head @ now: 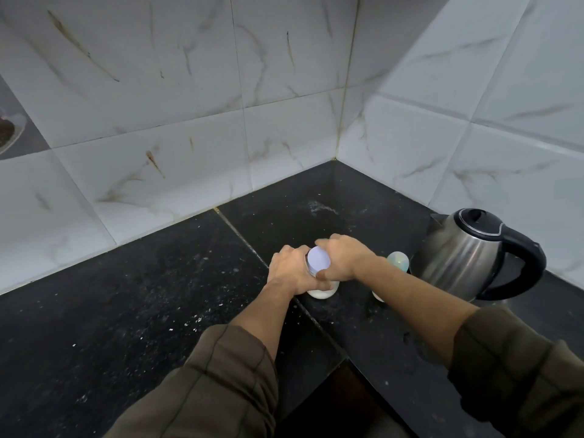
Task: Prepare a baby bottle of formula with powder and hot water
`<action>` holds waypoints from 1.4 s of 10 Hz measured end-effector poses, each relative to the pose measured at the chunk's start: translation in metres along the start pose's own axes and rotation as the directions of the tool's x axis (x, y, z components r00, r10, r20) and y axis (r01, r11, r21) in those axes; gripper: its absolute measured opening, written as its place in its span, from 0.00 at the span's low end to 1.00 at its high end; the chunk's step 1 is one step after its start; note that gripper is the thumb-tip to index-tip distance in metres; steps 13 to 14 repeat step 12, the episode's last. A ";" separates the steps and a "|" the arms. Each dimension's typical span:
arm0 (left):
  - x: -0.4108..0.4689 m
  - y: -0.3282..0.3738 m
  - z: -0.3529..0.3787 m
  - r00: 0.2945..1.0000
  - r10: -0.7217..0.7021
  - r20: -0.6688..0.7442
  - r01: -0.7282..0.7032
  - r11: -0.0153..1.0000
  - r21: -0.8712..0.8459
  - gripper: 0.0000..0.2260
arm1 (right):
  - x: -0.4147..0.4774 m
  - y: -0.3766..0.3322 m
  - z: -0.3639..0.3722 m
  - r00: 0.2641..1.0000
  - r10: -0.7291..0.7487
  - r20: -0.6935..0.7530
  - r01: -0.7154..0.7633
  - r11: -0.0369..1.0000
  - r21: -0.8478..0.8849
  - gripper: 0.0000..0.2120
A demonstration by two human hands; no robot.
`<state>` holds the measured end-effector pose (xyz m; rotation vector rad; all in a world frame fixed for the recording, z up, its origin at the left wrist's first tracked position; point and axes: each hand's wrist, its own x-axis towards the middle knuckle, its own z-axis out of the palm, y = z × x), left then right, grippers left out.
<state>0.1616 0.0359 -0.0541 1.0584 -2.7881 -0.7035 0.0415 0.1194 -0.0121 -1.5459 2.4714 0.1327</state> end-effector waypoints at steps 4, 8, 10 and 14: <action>0.032 0.013 0.003 0.996 0.067 -0.058 -0.070 0.996 -0.050 0.41 | 0.025 0.018 -0.016 0.978 0.162 -0.130 -0.146 0.981 0.125 0.24; 0.108 0.054 -0.022 0.985 0.107 -0.139 -0.115 0.992 -0.050 0.36 | 0.061 0.131 -0.050 0.905 0.409 -0.113 -0.379 0.899 0.221 0.24; 0.130 0.071 -0.010 0.972 0.179 -0.152 -0.178 0.984 0.021 0.32 | 0.072 0.151 -0.029 0.893 0.447 -0.059 -0.422 0.875 0.238 0.24; 0.148 0.086 0.011 0.946 0.268 -0.184 -0.263 0.963 0.050 0.29 | 0.076 0.156 -0.014 0.885 0.458 -0.087 -0.429 0.873 0.234 0.34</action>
